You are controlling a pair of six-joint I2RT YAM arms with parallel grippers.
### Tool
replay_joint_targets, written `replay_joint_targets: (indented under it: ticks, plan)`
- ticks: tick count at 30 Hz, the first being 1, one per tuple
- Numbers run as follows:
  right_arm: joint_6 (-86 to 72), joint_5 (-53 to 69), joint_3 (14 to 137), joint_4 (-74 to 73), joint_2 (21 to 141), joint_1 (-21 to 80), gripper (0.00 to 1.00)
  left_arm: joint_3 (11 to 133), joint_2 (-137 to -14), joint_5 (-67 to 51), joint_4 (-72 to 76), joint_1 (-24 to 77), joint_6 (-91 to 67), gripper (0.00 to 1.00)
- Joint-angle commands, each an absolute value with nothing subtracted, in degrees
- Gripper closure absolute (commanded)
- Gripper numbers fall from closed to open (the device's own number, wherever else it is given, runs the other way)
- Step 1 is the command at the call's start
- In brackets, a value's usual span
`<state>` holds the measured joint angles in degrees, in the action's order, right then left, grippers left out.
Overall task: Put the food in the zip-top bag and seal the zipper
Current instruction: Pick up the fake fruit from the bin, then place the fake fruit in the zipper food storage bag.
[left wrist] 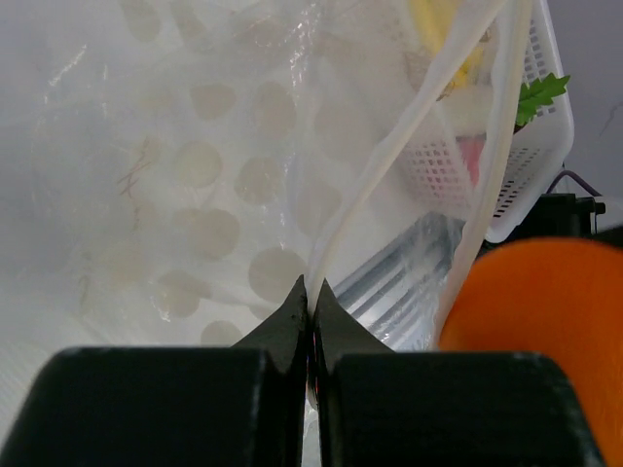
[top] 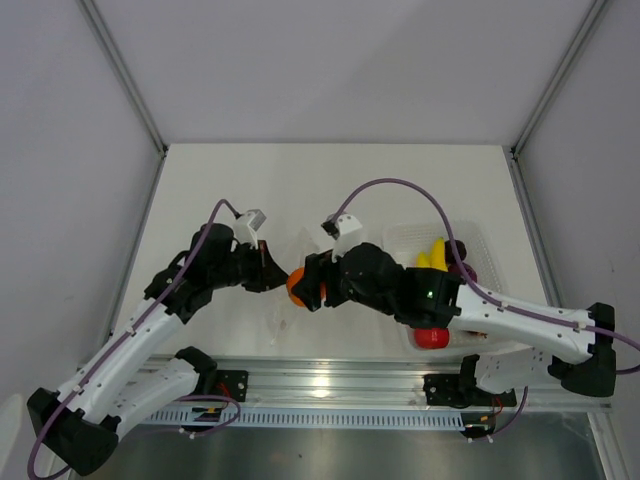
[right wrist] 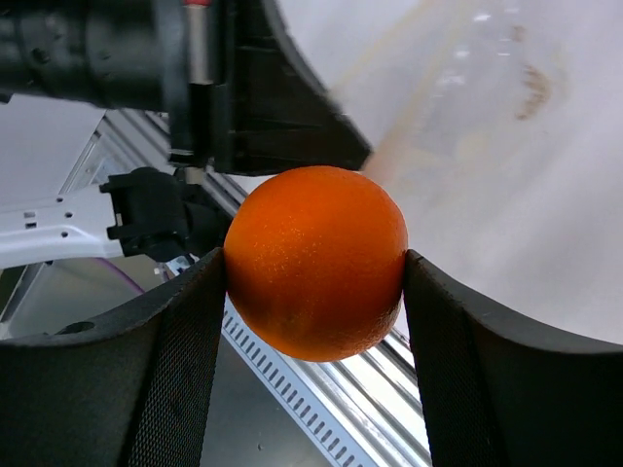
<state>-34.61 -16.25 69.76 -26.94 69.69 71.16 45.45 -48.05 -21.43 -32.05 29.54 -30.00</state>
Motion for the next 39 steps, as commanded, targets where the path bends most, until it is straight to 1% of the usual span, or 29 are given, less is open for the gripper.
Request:
replay_joint_targets:
  ticks: [1,5,10,15,18,20,22,23,24,25,26,27,28,36,39]
  plan:
    - [-29.9,-20.4,73.4,-21.0,71.7,74.3,1.0,48.5,-48.7,-22.3,-31.6,29.2,-31.5,0.99]
    - [-29.0,-23.1,73.4,-19.7,71.9,75.8,1.0,48.5,-48.9,-22.4,-31.5,29.2,-32.3,1.0]
    - [-26.9,-23.0,71.6,-15.0,69.2,77.6,1.0,48.7,-49.0,-22.7,-31.5,29.2,-32.7,0.99]
    - [-27.2,-23.5,72.3,-16.6,71.3,76.6,1.0,49.2,-48.4,-24.7,-31.3,29.2,-33.6,0.99]
    - [-28.1,-24.1,71.9,-17.1,72.8,76.4,0.9,50.3,-47.8,-24.3,-32.3,29.2,-33.8,1.0]
    - [-28.5,-24.9,72.2,-17.8,73.5,76.4,0.76,50.6,-47.2,-24.4,-32.7,29.2,-34.0,0.99]
    - [-29.4,-26.0,72.5,-18.7,74.3,76.3,0.56,51.1,-46.8,-25.0,-33.1,29.2,-34.1,0.99]
    - [-29.4,-26.5,72.6,-19.2,74.3,76.4,0.49,51.2,-46.4,-25.4,-33.3,29.2,-34.2,0.99]
    - [-30.1,-27.8,72.7,-19.7,74.3,76.4,0.38,51.3,-46.2,-25.7,-33.3,29.2,-34.4,0.99]
    - [-30.4,-28.6,72.7,-20.1,74.2,76.3,0.21,51.3,-46.1,-26.4,-33.4,29.2,-34.5,0.99]
    - [-30.6,-29.0,72.8,-20.8,73.9,76.2,0.11,51.6,-46.0,-26.5,-33.5,29.2,-34.6,0.99]
    - [-30.6,-29.7,73.0,-20.9,73.7,76.2,0.03,51.6,-45.7,-26.6,-33.7,29.2,-34.7,1.0]
    - [-30.7,-30.0,73.0,-21.2,73.1,76.2,0.0,51.7,-45.5,-26.6,-33.7,29.2,-34.7,0.99]
    - [-32.9,-33.1,72.9,-24.8,68.7,76.1,0.01,51.2,-44.4,-26.7,-33.1,29.2,-35.7,0.99]
    - [-35.3,-36.6,73.1,-29.9,66.3,75.9,0.01,51.0,-44.3,-27.2,-33.0,29.2,-35.9,0.99]
